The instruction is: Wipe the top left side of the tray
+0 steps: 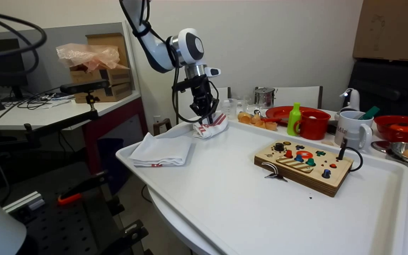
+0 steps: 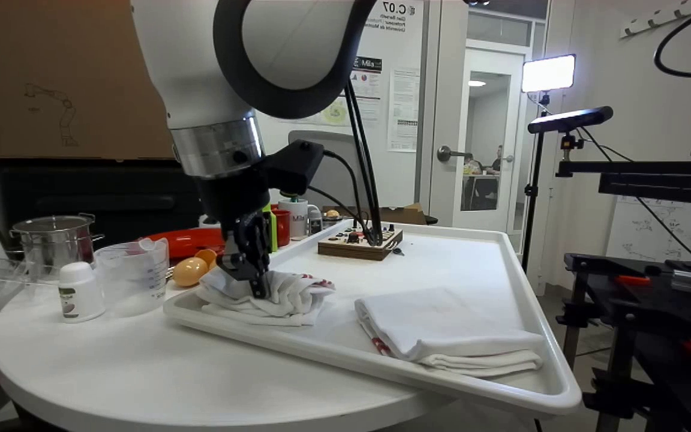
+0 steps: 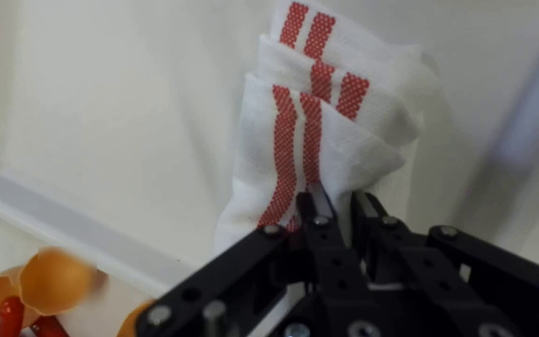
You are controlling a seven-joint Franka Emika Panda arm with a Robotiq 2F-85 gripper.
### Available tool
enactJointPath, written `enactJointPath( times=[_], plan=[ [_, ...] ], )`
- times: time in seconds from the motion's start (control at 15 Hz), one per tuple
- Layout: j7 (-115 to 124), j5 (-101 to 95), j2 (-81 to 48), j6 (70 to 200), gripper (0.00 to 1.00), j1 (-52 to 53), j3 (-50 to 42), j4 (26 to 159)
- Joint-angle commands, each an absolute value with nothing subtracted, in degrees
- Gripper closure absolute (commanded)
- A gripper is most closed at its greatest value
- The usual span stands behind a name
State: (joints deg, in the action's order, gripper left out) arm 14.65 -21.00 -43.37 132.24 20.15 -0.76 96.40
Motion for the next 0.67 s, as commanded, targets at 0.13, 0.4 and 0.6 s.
enactJointPath(
  times=[0.13,0.4,0.6],
  plan=[
    [15.45,-15.73,-44.28,127.5,0.97,18.6,0.16,94.86],
    [16.28,-13.29,-44.37,127.88,0.97,17.88,0.2,94.57],
    [15.71,-12.29,-44.47,127.56,0.61,17.57,0.47,94.2]
  ],
)
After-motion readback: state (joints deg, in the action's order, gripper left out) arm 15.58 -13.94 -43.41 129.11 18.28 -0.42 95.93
